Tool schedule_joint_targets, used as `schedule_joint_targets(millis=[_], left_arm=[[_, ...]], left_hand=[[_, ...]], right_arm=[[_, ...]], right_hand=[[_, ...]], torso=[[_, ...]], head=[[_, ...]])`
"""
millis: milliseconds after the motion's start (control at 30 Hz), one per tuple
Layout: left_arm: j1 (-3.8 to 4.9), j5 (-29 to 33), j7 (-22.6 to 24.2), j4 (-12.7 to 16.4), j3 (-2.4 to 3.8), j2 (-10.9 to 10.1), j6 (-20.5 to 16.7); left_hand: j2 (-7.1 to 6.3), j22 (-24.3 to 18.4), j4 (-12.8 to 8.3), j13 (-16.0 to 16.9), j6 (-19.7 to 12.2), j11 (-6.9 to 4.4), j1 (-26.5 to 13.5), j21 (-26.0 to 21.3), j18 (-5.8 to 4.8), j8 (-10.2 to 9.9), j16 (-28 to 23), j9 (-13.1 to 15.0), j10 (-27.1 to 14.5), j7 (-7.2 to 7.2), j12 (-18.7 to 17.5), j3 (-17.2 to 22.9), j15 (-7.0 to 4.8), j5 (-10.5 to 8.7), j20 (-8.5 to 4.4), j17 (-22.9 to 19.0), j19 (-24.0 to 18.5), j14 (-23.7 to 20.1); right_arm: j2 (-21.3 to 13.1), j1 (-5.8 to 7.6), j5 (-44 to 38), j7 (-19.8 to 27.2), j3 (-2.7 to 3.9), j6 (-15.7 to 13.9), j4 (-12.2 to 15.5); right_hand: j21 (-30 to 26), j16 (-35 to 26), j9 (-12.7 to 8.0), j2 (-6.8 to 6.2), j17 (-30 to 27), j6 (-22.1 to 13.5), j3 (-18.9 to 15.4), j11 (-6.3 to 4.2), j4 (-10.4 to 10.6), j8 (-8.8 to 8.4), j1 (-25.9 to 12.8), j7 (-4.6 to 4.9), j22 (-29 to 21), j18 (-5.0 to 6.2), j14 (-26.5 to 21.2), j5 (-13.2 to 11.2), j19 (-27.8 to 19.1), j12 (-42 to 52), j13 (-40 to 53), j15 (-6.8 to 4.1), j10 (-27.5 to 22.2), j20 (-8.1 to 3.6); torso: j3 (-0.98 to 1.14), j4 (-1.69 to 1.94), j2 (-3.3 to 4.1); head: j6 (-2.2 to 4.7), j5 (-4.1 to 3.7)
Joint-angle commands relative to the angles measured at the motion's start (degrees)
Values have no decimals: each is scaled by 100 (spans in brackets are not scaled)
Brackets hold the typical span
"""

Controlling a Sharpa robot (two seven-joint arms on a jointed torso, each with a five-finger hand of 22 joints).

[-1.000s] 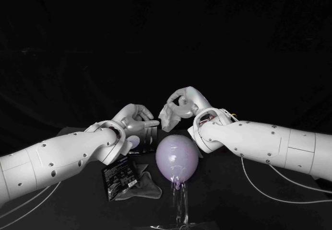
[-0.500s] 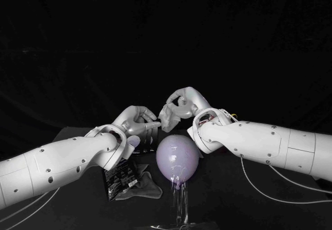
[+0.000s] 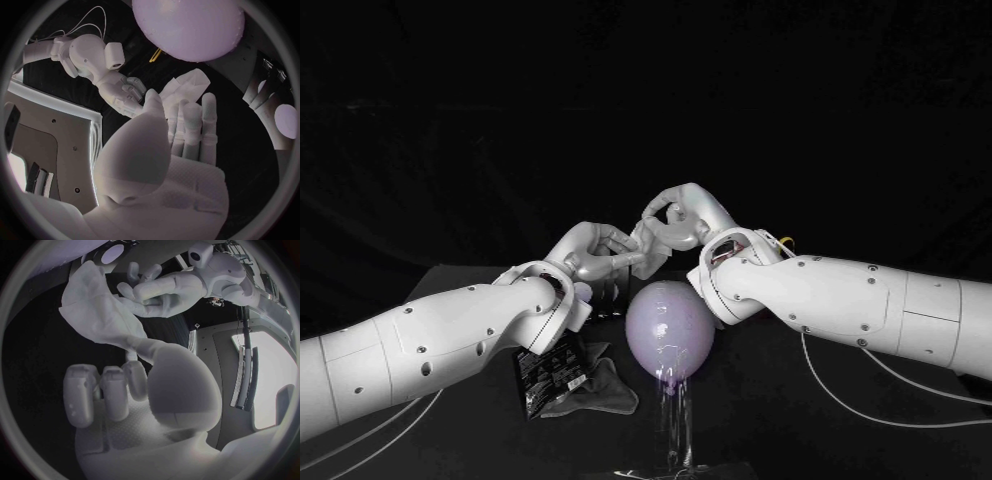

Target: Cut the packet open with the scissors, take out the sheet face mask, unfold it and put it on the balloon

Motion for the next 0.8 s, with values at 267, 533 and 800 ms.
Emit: schedule_joint_targets(millis=[267, 533, 800], left_arm=[[-2, 342, 32, -66, 12, 69, -25], [-3, 399, 19, -88, 13, 83, -54], [-3, 411, 52, -100, 14, 103, -130]], left_hand=[[-25, -19, -3, -19, -41, 97, -222, -42, 75, -157, -27, -82, -38, 91, -70, -171, 91, -20, 24, -21, 42, 2], [-12, -24, -11, -9, 66, 92, -240, -49, 78, -115, -18, -70, -41, 74, -52, -195, 93, -20, 33, -3, 49, 8], [222, -19, -86, 44, 310, -2, 62, -35, 88, 3, 57, -44, 60, -39, 70, -107, 17, -14, 14, 230, 86, 152]], right_arm=[[-70, 4, -82, 16, 5, 64, 197], [-87, 4, -85, 13, 4, 80, 301], [-100, 4, -86, 10, 4, 94, 371]], right_hand=[[15, 31, 161, 55, 1465, 40, 17, 0, -50, 211, -31, -19, 1390, -77, 592, 28, 428, 36, 467, -28, 35, -15], [15, 32, 162, 59, 1467, 43, 28, -1, -68, 214, -47, -20, 1390, -77, 593, 29, 427, 45, 478, -29, 42, -16], [20, 30, 163, 63, 1464, 45, 37, -1, -80, 216, -57, -20, 1391, -78, 592, 31, 430, 49, 483, -29, 45, -16]], torso=[[-7, 3, 1], [-9, 8, 0], [-6, 7, -1]], head=[[16, 0], [12, -1], [5, 17]])
